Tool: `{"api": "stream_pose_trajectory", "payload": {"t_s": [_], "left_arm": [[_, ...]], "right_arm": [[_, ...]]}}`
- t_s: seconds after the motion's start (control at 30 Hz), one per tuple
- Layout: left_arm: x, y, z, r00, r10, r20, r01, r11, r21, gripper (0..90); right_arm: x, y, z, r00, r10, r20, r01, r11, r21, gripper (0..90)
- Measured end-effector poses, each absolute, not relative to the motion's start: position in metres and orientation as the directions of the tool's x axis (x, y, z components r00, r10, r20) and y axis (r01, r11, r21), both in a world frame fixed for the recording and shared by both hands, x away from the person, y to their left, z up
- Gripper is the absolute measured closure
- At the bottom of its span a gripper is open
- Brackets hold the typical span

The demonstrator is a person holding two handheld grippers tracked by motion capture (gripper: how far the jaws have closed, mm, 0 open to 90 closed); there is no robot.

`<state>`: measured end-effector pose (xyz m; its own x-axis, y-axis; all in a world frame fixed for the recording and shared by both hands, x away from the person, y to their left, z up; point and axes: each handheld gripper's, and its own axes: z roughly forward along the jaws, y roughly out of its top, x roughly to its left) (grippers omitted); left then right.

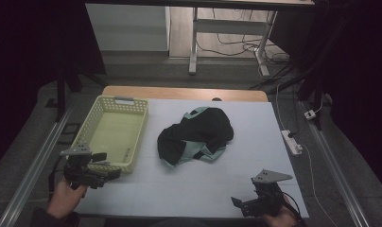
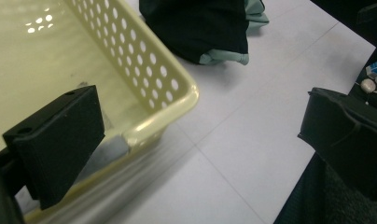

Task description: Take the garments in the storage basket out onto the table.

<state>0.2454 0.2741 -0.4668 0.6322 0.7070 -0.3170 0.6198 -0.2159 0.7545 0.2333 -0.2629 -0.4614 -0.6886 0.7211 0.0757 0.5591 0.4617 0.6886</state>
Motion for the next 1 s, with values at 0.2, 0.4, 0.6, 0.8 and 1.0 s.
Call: {"api": "stream_pose_trajectory", "payload": {"t_s": [0.2, 0.4, 0.6, 0.8, 1.0], "left_arm": [[0.236, 0.283, -0.471, 0.616, 0.717, -0.327, 0.628, -0.196, 0.754, 0.0], [0.224, 0.292, -0.474, 0.605, 0.727, -0.326, 0.629, -0.185, 0.755, 0.0], [0.211, 0.304, -0.475, 0.582, 0.748, -0.319, 0.630, -0.167, 0.758, 0.0], [0.201, 0.314, -0.478, 0.559, 0.765, -0.320, 0.641, -0.153, 0.752, 0.0], [0.196, 0.319, -0.481, 0.546, 0.777, -0.313, 0.650, -0.157, 0.744, 0.0]], "right_arm": [[0.233, -0.263, -0.462, -0.688, 0.722, 0.076, 0.559, 0.461, 0.689, 0.0], [0.233, -0.263, -0.462, -0.687, 0.722, 0.076, 0.561, 0.461, 0.688, 0.0], [0.234, -0.263, -0.462, -0.687, 0.722, 0.076, 0.561, 0.462, 0.687, 0.0], [0.234, -0.263, -0.462, -0.686, 0.723, 0.076, 0.562, 0.460, 0.688, 0.0], [0.234, -0.263, -0.462, -0.687, 0.723, 0.077, 0.561, 0.460, 0.688, 0.0]]}}
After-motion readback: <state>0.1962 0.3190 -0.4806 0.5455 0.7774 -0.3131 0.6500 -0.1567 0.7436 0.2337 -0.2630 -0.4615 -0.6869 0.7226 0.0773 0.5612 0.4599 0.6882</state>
